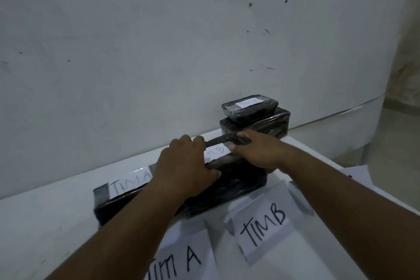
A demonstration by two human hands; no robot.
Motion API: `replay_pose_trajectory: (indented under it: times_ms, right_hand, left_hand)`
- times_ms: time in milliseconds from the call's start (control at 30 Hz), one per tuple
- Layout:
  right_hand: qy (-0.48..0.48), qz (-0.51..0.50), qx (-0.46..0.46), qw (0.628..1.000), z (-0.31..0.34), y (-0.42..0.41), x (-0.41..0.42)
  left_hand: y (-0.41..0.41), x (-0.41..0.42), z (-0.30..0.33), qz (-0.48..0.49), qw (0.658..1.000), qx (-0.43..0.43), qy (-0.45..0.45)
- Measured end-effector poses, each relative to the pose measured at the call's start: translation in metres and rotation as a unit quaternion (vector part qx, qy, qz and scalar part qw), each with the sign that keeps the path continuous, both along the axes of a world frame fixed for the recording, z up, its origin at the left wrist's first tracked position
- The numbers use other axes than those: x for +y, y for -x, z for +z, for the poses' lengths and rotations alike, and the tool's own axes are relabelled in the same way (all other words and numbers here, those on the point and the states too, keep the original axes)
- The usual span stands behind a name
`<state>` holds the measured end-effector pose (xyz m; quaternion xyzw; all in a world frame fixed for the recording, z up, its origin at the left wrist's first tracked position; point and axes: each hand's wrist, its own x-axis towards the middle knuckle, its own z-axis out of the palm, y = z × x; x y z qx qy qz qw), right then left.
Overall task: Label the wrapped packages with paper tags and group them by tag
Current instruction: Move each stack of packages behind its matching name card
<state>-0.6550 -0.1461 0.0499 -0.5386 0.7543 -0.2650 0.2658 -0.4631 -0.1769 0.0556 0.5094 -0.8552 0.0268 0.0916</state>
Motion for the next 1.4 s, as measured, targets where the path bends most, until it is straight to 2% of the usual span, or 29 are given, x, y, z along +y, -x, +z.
replay_pose_trajectory:
  times_ms: [67, 167, 300, 400, 800, 1200, 1400]
  right_hand:
    - [-0.003, -0.009, 0.033, 0.999, -0.006, -0.005, 0.001]
    - [-0.03, -0.036, 0.036, 0.998, -0.011, -0.009, 0.003]
    - [-0.04, -0.052, 0.003, 0.998, -0.019, -0.011, 0.007]
    - [-0.021, -0.063, -0.009, 0.998, -0.022, -0.011, 0.006]
    - [-0.01, -0.087, -0.058, 0.994, -0.024, -0.025, -0.037]
    - [0.006, -0.063, -0.01, 0.998, -0.034, -0.038, -0.1]
    - [0.024, -0.09, -0.016, 0.995, -0.039, -0.042, -0.118]
  left_hand:
    - [-0.008, 0.004, -0.01, -0.001, 1.0, -0.011, 0.011]
    - [-0.016, 0.006, -0.023, -0.001, 0.998, -0.044, 0.039]
    - [-0.022, 0.008, -0.037, 0.002, 0.993, -0.083, 0.08]
    - [-0.025, 0.006, -0.042, -0.007, 0.992, -0.076, 0.101]
    - [-0.022, -0.024, -0.04, 0.04, 0.986, -0.097, 0.129]
    - [-0.028, -0.071, -0.046, 0.075, 0.981, -0.114, 0.138]
    - [-0.027, -0.091, -0.051, 0.091, 0.979, -0.121, 0.136]
